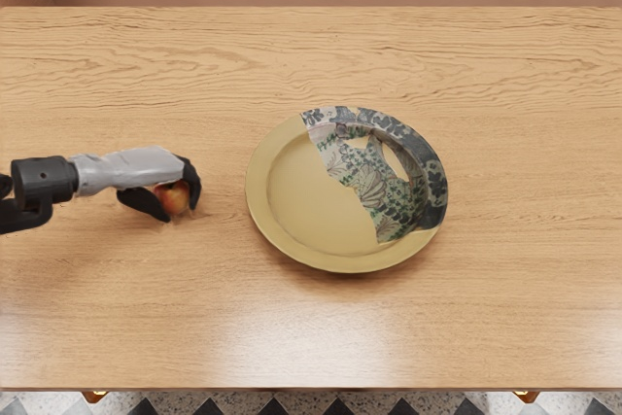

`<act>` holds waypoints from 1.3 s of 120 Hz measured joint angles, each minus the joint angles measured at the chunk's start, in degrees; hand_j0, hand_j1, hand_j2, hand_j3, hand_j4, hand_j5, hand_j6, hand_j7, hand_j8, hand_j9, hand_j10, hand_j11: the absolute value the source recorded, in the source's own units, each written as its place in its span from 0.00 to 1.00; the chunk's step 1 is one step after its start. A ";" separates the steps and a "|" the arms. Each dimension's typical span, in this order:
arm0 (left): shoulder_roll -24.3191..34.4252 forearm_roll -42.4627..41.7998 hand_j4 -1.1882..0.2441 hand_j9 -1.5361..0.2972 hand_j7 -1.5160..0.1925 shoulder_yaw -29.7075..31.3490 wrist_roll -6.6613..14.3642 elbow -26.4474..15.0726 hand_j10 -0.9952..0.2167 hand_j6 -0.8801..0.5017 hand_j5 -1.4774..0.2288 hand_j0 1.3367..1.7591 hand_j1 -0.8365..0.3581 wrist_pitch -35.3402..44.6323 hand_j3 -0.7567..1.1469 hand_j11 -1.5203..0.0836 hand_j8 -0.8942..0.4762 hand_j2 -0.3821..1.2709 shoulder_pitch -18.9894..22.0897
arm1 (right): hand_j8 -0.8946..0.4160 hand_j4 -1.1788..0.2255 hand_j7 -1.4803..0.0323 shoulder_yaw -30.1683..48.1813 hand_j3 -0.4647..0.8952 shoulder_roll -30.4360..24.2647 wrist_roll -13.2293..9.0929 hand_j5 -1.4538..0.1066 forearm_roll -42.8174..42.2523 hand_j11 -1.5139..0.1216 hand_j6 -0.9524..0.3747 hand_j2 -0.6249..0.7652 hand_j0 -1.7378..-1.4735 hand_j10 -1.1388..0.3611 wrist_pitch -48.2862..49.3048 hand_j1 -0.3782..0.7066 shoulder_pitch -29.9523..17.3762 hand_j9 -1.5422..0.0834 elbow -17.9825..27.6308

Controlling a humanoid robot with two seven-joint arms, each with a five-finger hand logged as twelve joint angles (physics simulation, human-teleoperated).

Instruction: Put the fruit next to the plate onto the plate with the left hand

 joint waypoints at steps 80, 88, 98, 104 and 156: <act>-6.08 -15.40 0.34 0.31 0.33 0.07 0.05 -10.43 0.38 0.23 0.30 0.74 0.50 -3.52 0.40 0.34 0.36 0.38 -17.60 | 0.68 0.84 0.98 0.00 0.34 0.00 0.00 0.93 0.00 0.93 0.72 0.45 0.30 0.76 -0.03 0.03 0.00 0.95 0.00; -8.81 -15.34 0.34 0.31 0.33 0.68 0.04 -10.52 0.39 0.24 0.30 0.74 0.49 -4.25 0.40 0.34 0.37 0.39 -18.79 | 0.68 0.84 0.98 -0.01 0.34 0.00 0.00 0.93 0.00 0.93 0.72 0.45 0.30 0.76 -0.02 0.03 0.00 0.95 0.00; -12.00 -15.29 0.35 0.31 0.32 2.76 0.03 -9.23 0.40 0.25 0.30 0.75 0.48 -4.66 0.40 0.35 0.38 0.40 -18.64 | 0.68 0.84 0.98 0.00 0.34 0.00 0.00 0.93 0.00 0.93 0.72 0.45 0.30 0.76 -0.04 0.03 0.00 0.95 0.00; -13.59 -15.26 0.35 0.32 0.33 3.74 0.04 -7.96 0.40 0.24 0.30 0.75 0.49 -4.77 0.40 0.35 0.38 0.38 -18.52 | 0.68 0.84 0.98 0.01 0.34 0.00 0.00 0.93 0.00 0.93 0.72 0.45 0.30 0.76 -0.03 0.03 0.00 0.95 0.00; -14.78 -35.83 0.73 0.73 0.77 5.35 0.04 0.61 0.72 0.55 0.75 0.76 0.89 -4.65 0.40 0.83 0.58 0.26 -16.09 | 0.68 0.84 0.98 0.01 0.34 0.00 0.00 0.93 0.00 0.93 0.72 0.45 0.30 0.76 -0.04 0.03 0.00 0.95 0.00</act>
